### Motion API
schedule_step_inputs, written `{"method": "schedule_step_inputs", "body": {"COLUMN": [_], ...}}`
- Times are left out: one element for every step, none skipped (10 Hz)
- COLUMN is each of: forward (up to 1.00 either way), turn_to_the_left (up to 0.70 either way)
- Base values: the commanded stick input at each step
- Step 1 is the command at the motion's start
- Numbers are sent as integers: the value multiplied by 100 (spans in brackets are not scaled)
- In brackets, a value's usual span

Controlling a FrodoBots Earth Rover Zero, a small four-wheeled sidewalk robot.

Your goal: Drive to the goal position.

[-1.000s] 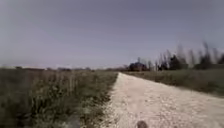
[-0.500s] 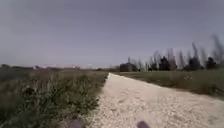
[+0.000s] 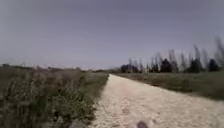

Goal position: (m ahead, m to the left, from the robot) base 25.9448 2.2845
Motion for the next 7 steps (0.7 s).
{"method": "schedule_step_inputs", "body": {"forward": [70, 70, 70, 70, 70, 70, 70], "turn_to_the_left": [0, 0, 0, 0, 0, -2, -16]}}
